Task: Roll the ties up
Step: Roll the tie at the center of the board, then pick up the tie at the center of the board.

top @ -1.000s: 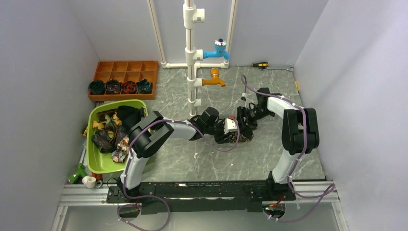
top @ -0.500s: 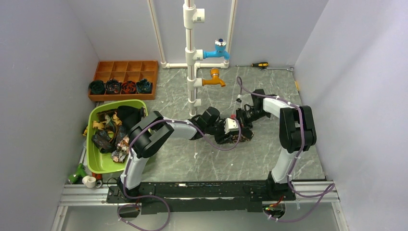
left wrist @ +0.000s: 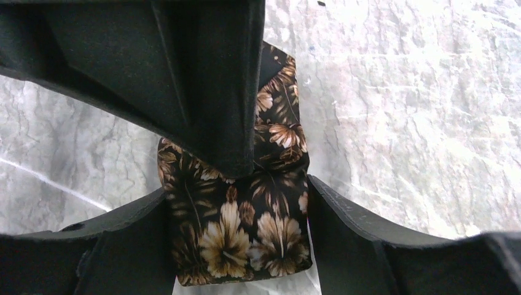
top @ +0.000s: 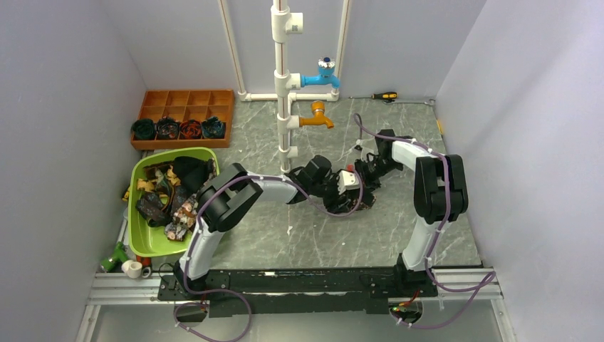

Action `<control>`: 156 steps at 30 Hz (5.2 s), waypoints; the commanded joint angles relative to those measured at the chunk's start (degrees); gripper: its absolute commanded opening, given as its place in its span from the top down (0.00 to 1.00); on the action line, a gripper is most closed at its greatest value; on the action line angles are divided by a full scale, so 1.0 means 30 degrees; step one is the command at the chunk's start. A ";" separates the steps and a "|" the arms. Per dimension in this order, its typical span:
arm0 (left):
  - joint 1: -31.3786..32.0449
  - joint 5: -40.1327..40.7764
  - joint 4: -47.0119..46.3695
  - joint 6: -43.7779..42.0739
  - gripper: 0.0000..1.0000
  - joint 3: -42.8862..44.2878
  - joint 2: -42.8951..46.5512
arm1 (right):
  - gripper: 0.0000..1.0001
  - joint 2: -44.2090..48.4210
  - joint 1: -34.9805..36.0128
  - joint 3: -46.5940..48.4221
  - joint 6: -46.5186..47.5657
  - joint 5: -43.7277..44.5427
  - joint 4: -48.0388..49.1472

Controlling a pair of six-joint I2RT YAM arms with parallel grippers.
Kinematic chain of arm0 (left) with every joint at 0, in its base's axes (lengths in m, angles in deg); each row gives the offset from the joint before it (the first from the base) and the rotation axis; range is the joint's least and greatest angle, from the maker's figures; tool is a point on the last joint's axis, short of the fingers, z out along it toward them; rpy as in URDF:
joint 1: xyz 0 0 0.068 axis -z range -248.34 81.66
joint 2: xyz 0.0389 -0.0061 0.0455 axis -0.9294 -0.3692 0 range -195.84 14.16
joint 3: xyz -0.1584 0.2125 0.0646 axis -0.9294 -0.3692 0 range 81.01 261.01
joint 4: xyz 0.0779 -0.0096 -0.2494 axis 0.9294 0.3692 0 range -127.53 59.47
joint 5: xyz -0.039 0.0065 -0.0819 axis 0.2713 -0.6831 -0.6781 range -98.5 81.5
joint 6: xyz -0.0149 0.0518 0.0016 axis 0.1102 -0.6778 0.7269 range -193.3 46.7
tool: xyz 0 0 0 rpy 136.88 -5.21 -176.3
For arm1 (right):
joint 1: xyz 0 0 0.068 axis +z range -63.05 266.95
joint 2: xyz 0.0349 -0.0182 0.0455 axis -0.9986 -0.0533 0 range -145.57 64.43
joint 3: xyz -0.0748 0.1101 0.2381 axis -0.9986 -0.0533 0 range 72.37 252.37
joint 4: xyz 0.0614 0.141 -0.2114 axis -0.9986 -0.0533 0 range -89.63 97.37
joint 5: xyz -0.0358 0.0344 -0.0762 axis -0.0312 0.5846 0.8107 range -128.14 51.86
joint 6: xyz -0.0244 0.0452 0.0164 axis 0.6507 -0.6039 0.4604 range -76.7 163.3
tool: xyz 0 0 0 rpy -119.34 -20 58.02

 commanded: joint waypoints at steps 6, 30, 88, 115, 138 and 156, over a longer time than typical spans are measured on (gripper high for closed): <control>0.0507 -0.0274 -0.0772 0.1260 0.29 0.1694 -0.1450 | 1.00 -0.1535 0.0276 -0.0789 0.1473 0.8398 0.2103; -0.0638 0.1540 -0.4153 0.1497 0.19 -0.5913 0.4241 | 1.00 -0.1906 0.2823 -0.1030 -0.0335 0.5787 0.4314; -0.0539 0.0709 -0.2000 0.1151 0.95 -0.4996 0.3787 | 1.00 -0.2413 0.2073 0.0111 -0.1069 0.4853 0.3052; 0.0149 0.3804 0.5402 -0.1281 0.95 -0.3558 0.1495 | 0.40 0.1137 0.0021 0.0333 -0.1025 -0.0001 0.1352; 0.0145 0.3607 0.5401 -0.1133 0.94 -0.3484 0.1261 | 0.25 0.0040 -0.0294 -0.3065 -0.0366 -0.8042 0.3749; 0.0148 0.3505 0.5400 -0.1190 0.89 -0.3139 0.1085 | 0.91 0.0423 0.0727 -0.2807 -0.1395 -0.4744 0.4915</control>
